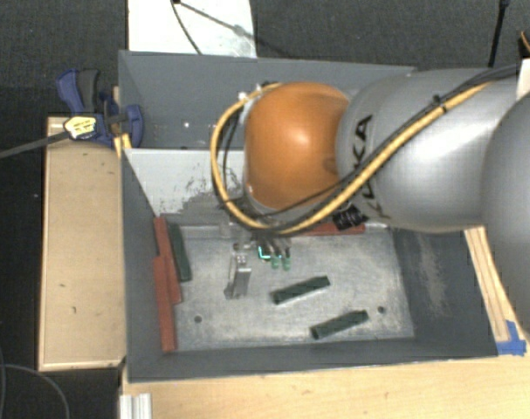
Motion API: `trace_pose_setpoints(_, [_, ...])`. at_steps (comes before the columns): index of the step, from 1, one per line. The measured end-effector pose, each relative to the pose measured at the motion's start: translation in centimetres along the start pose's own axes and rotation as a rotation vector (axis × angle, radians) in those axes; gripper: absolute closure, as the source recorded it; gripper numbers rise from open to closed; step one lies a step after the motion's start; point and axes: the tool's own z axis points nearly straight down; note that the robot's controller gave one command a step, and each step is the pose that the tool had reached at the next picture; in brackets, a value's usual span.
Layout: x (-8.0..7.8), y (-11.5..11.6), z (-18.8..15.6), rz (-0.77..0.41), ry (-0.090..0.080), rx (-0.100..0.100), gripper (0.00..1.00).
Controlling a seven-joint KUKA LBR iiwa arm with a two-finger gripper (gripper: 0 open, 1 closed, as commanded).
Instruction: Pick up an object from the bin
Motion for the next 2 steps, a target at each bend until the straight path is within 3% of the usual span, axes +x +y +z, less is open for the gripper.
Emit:
trace_pose_setpoints(1, [2.4,-15.9,13.1,-0.187,0.0,0.003,0.0])
trace_pose_setpoints(2, [1.5,-16.0,9.7,-0.075,-0.012,-0.001,0.0])
